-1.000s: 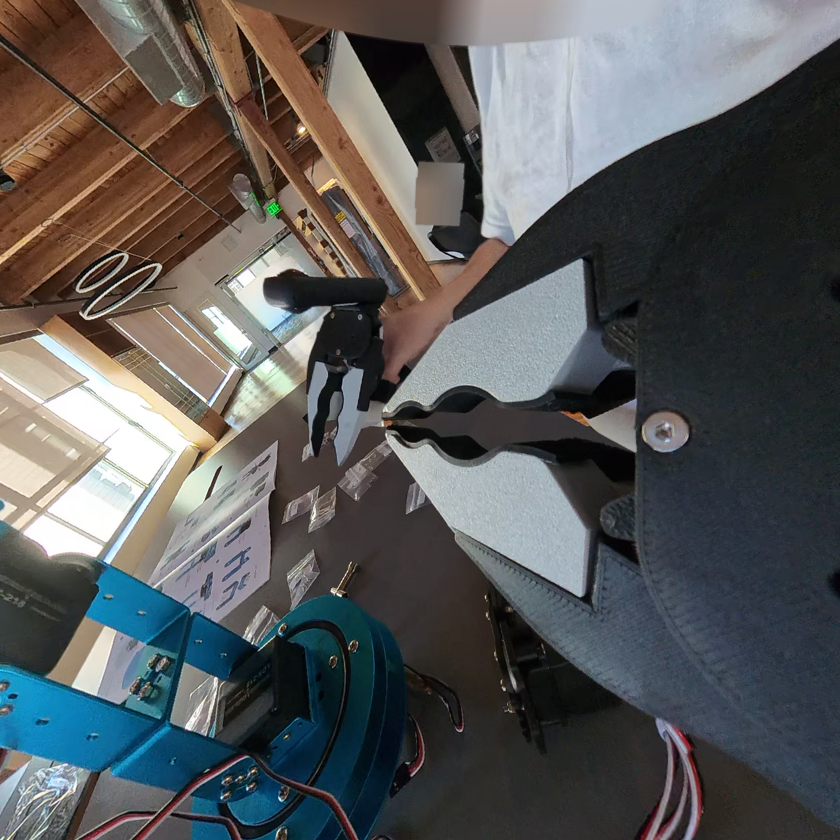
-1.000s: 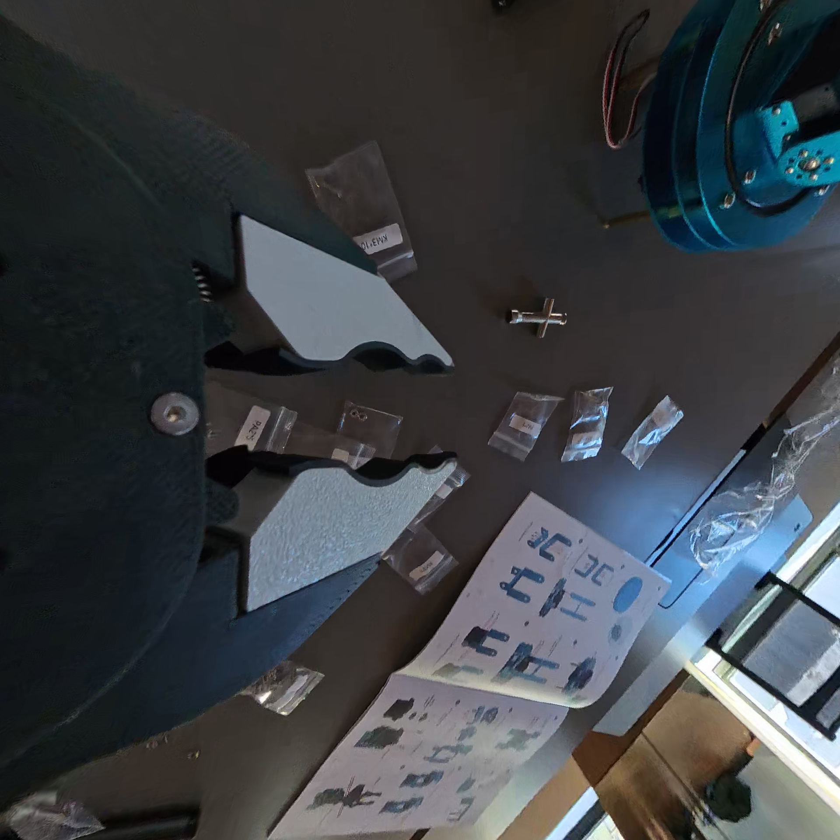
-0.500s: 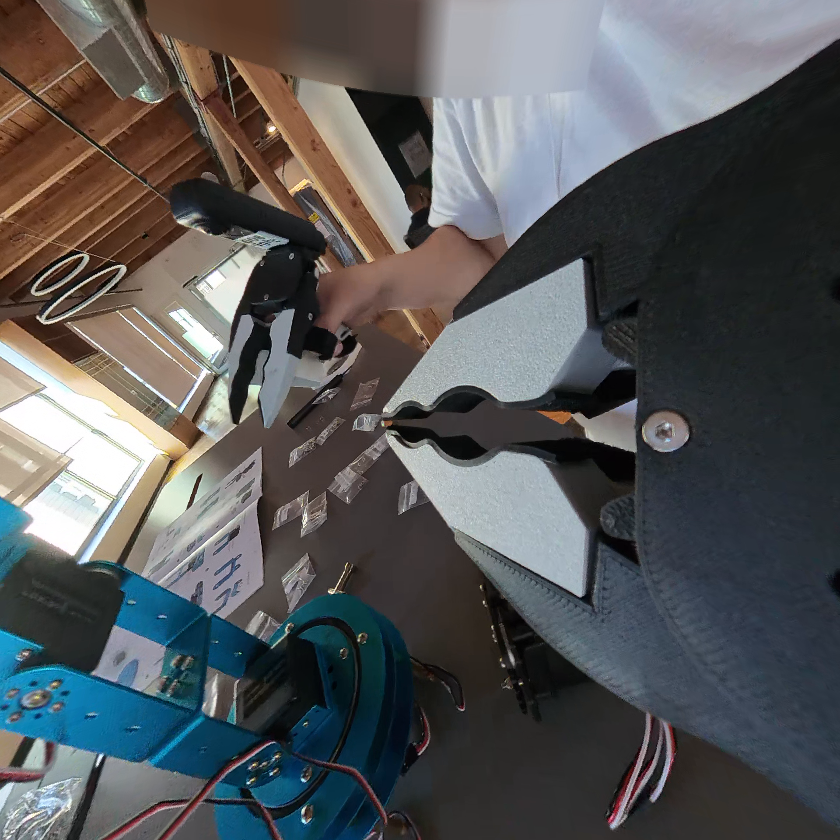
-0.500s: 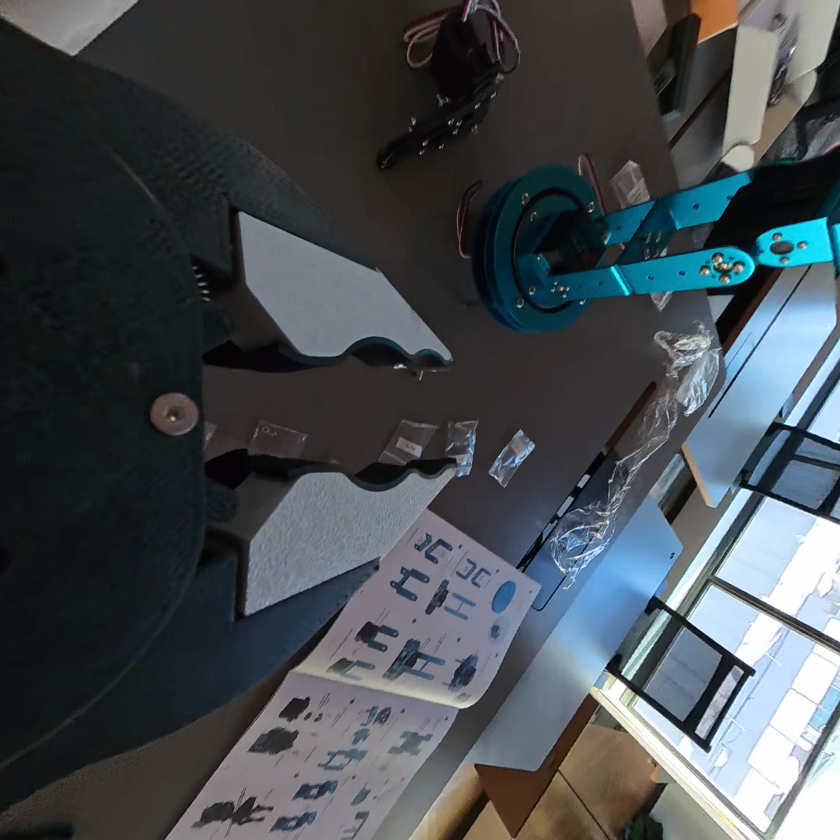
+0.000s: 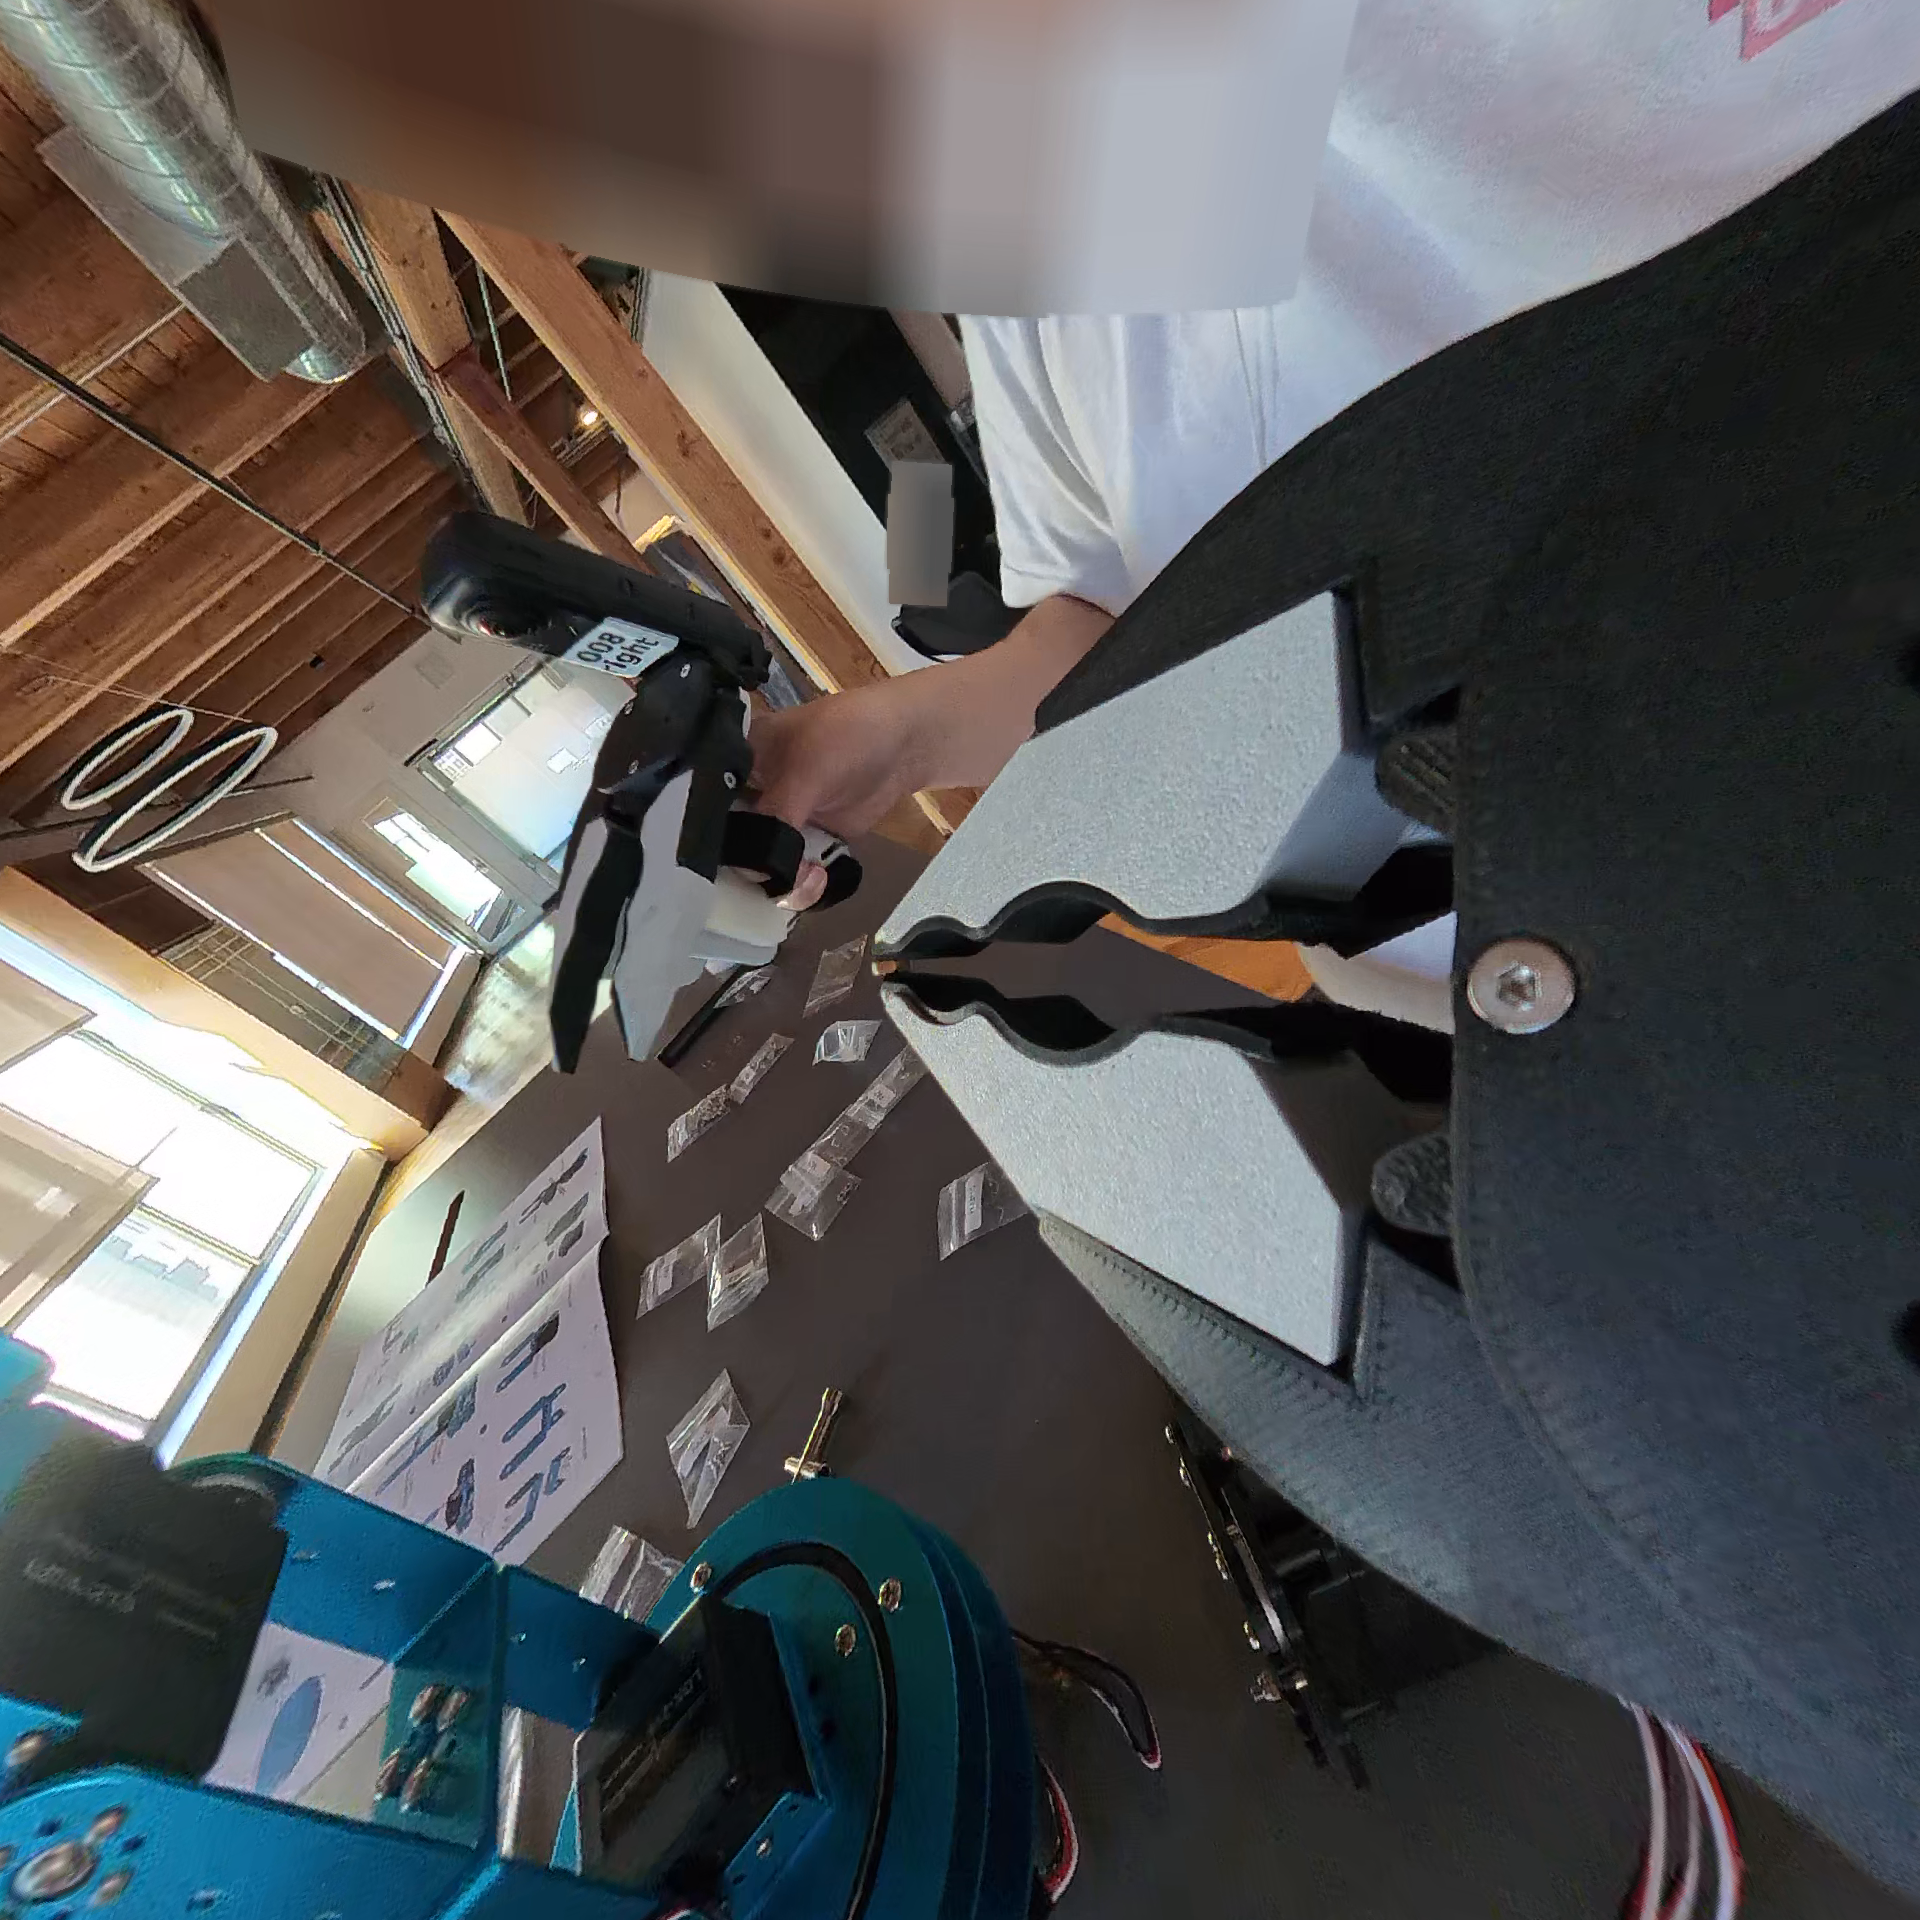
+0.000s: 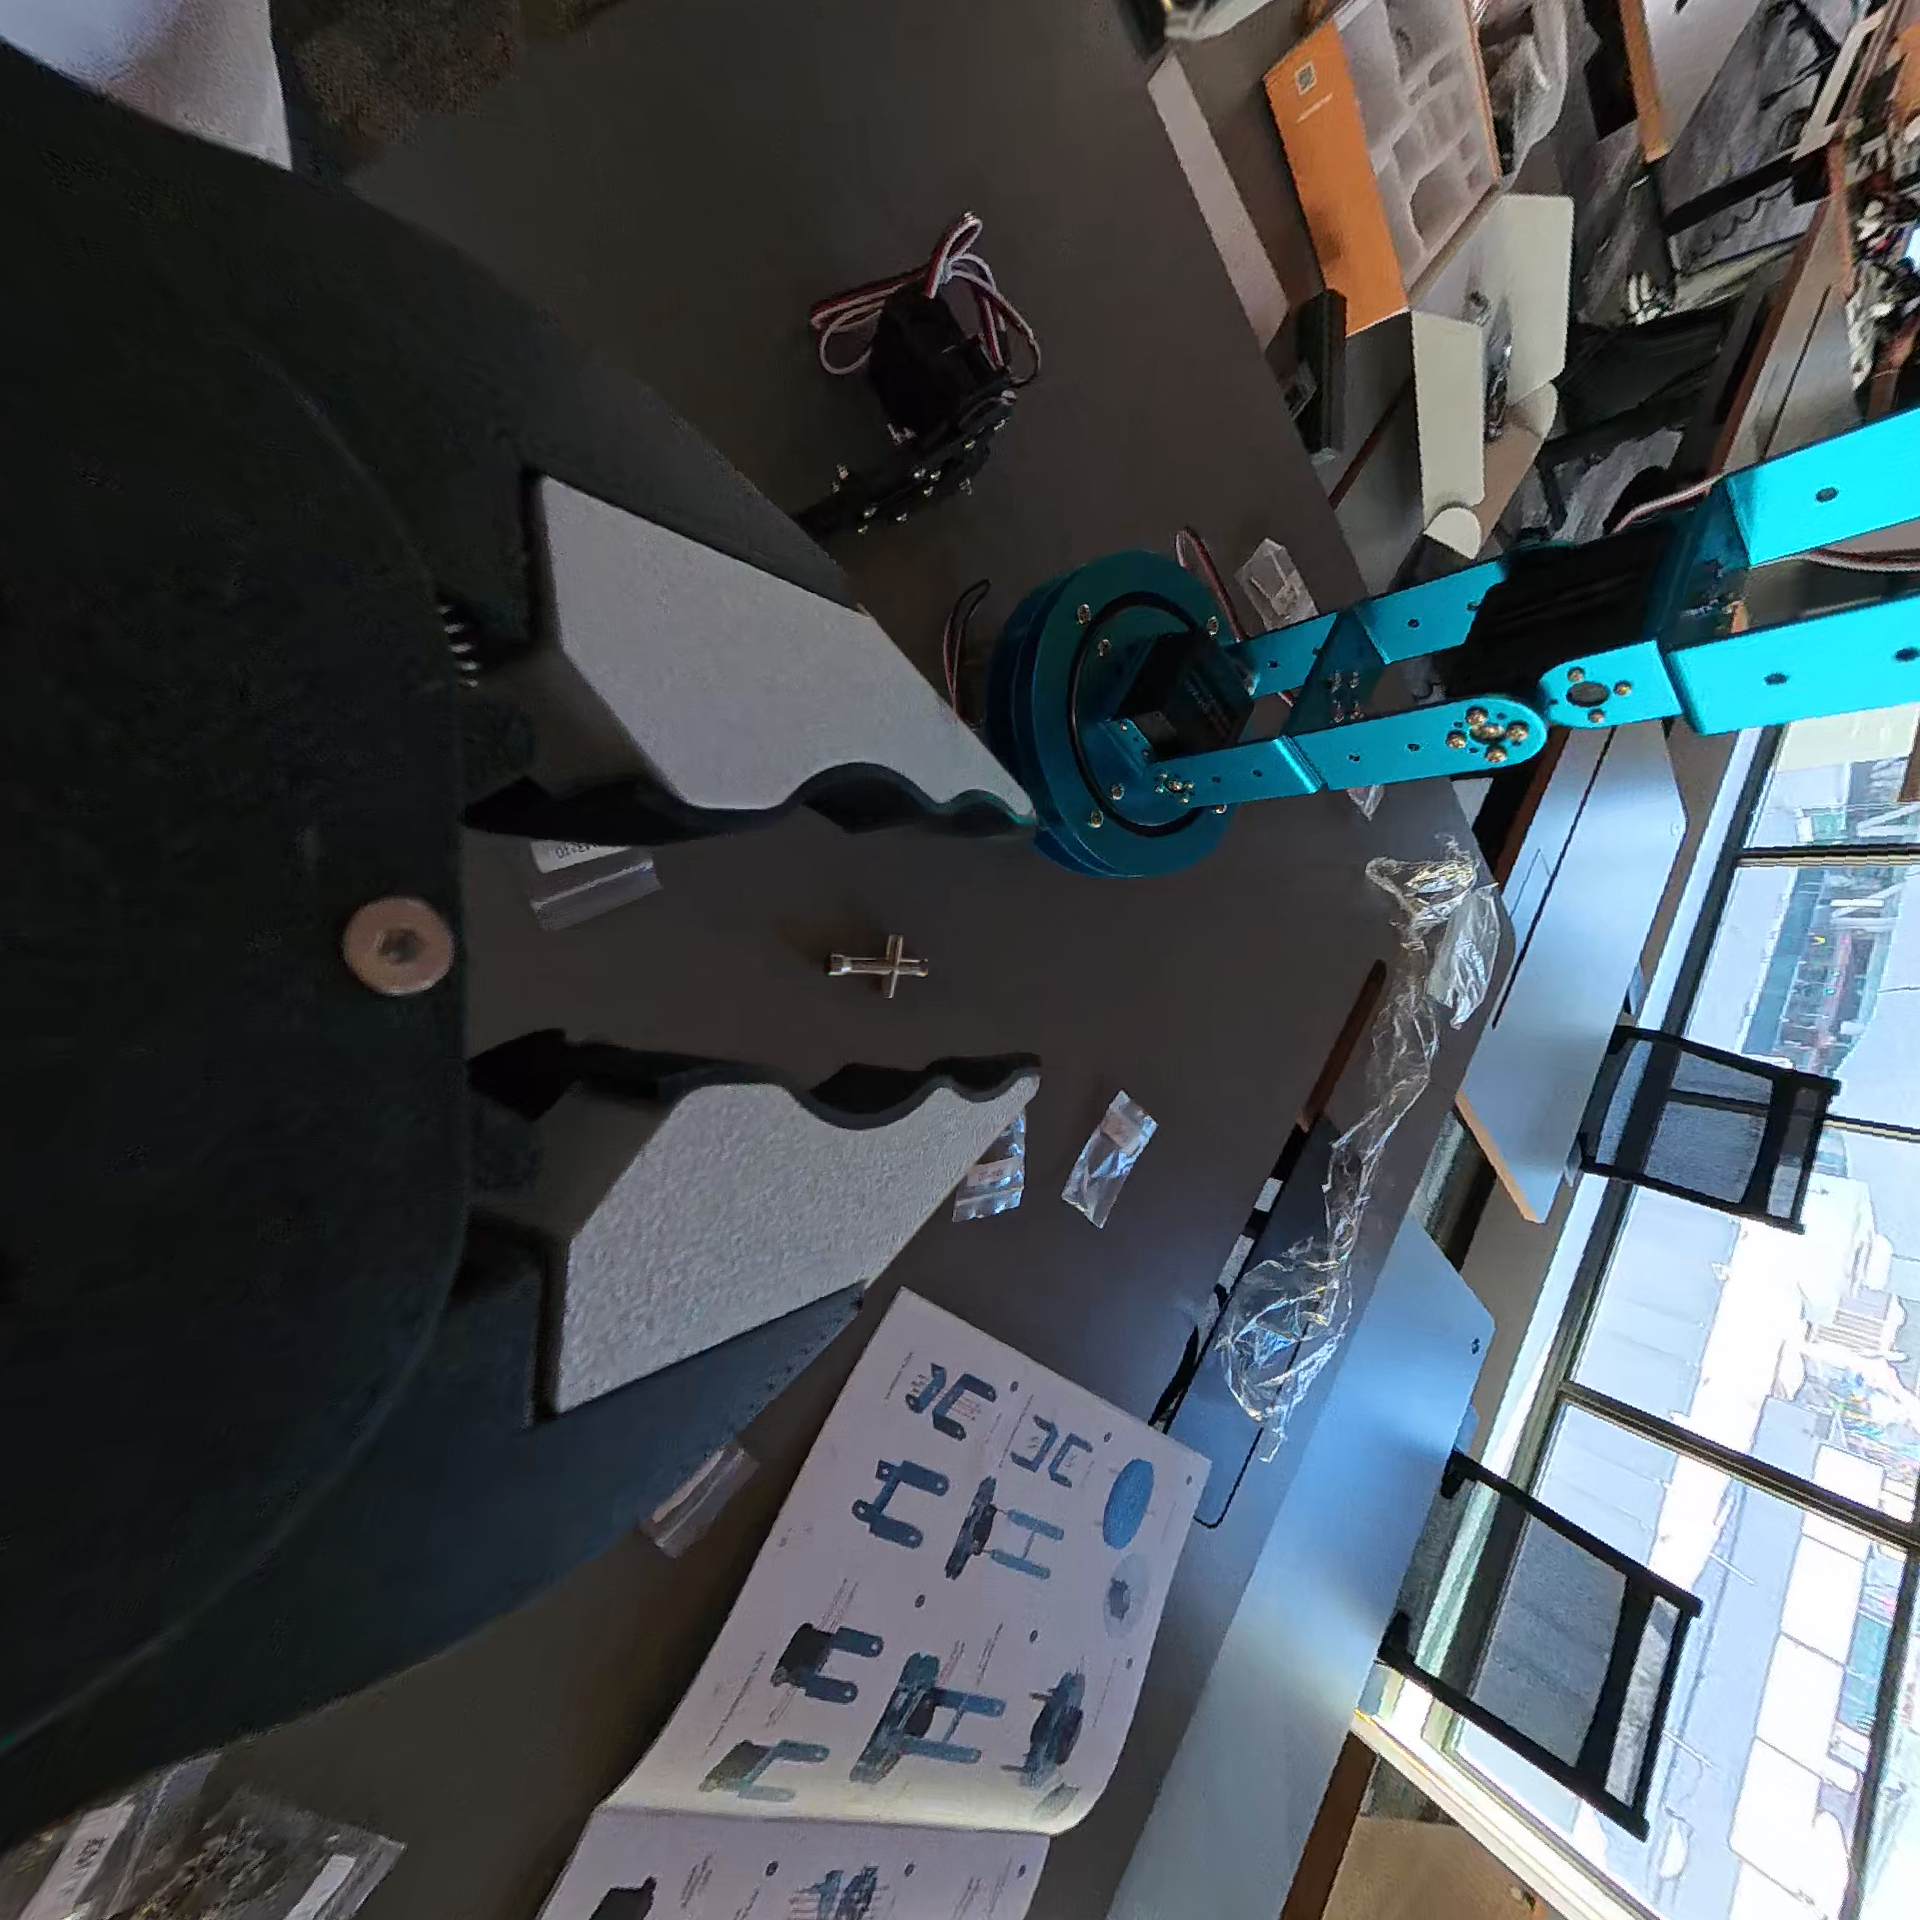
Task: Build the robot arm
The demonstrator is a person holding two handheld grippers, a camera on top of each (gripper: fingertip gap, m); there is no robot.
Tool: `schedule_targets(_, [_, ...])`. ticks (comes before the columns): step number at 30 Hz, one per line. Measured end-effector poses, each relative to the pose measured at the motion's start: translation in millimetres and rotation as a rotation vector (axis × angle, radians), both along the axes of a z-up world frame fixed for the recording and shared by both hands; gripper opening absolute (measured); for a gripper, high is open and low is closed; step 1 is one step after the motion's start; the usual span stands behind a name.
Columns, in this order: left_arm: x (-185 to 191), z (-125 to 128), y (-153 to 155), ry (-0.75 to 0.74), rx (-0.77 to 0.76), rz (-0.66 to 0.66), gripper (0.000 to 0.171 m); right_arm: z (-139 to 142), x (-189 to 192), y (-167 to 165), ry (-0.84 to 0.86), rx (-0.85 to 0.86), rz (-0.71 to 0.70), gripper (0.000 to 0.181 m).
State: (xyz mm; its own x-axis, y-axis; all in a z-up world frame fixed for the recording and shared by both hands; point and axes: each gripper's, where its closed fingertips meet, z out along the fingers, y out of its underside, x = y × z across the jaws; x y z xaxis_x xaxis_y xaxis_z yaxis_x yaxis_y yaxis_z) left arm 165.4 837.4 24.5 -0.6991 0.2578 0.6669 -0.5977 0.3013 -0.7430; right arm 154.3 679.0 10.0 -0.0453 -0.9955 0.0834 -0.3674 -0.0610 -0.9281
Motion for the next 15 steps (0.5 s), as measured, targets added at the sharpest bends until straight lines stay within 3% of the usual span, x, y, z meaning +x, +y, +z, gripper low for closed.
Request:
schedule_targets(7, [-13, -1, -2, 0.016, -0.040, -0.028, 0.001, -25, 5, 0, 0.046, -0.089, 0.000, 0.042])
schedule_targets(12, [-9, -6, 7, 0.039, -0.046, -0.005, 0.001, -50, 10, 13, 0.077, -0.019, 0.032, 0.046])
schedule_targets(15, [-2, -9, 11, 0.044, -0.039, 0.020, 0.001, -89, 7, 41, 0.207, 0.111, 0.093, 0.054])
